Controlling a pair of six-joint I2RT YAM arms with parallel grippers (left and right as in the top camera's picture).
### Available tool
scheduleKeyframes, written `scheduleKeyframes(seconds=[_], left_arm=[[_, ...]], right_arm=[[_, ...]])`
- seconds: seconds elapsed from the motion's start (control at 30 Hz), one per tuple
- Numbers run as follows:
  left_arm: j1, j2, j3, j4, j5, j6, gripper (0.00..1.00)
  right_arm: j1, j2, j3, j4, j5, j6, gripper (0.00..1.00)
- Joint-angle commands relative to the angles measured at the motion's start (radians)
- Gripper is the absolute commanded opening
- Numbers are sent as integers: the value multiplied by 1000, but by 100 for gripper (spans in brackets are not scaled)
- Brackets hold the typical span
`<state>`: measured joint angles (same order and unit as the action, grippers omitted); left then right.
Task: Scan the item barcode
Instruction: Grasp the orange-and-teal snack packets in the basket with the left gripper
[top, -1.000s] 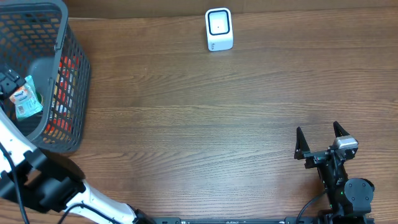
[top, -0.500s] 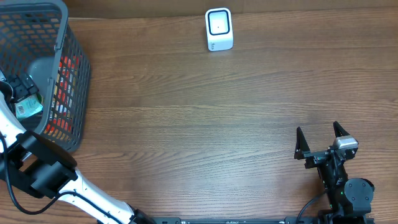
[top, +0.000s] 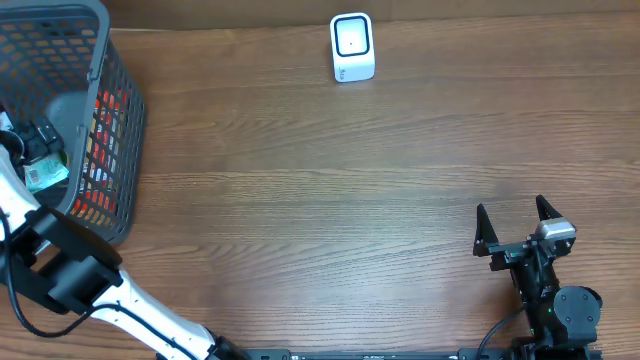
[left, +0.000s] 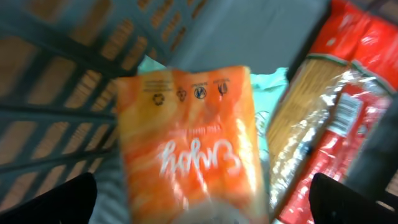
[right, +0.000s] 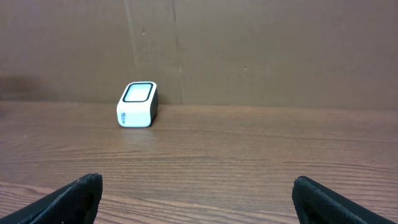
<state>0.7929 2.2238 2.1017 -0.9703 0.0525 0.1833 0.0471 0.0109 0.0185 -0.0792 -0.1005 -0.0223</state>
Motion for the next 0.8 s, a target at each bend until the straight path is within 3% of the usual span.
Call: scheduleKeyframes(seconds=[0.0, 0.47, 0.77], left_arm=[[7, 40, 10, 12, 11, 22, 100], [7, 122, 9, 24, 19, 23, 100], [7, 126, 9, 17, 19, 23, 81]], right_arm=[[-3, -8, -11, 3, -6, -1, 100], [-3, -8, -11, 3, -6, -1, 100], [-3, -8, -11, 3, -6, -1, 100]])
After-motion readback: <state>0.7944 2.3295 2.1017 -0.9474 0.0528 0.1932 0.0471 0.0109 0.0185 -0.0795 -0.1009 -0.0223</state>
